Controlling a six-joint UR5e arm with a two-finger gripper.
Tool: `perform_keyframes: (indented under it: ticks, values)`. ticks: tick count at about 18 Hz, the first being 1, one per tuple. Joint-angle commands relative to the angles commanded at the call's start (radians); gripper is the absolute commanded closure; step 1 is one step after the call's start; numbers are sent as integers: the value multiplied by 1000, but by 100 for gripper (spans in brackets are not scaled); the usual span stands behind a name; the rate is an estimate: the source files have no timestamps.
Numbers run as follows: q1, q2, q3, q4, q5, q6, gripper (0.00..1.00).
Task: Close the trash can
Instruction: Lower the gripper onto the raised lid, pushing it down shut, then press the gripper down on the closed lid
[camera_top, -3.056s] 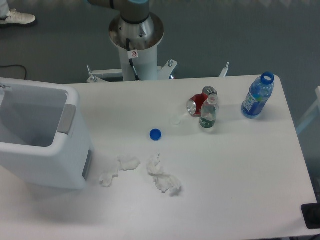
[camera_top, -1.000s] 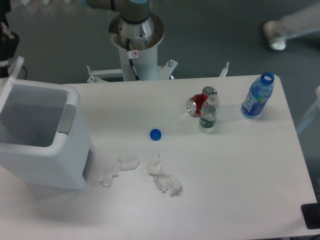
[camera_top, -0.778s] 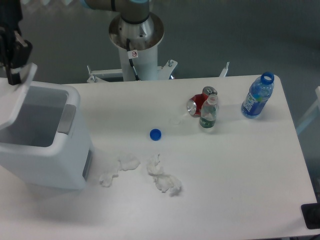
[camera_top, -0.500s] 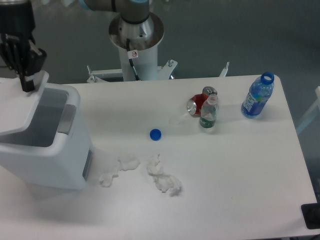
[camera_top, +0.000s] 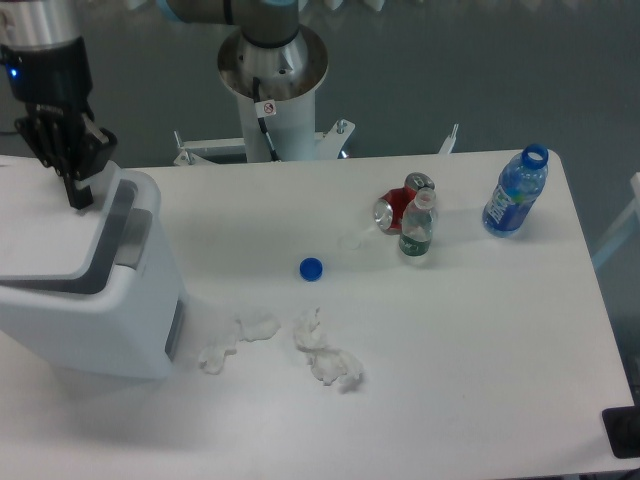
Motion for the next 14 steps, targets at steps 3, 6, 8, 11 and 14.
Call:
perform_keyframes:
  ticks: [3,6,8,11,14]
  values:
    - [0,-8,0,0,0,2,100]
    - [5,-9,0,2,0,3,100]
    - [12,-15,0,2,0,5,100]
    - [12,-23,0,2,-2,5,100]
    - [14,-28,0,2,0,5,100]
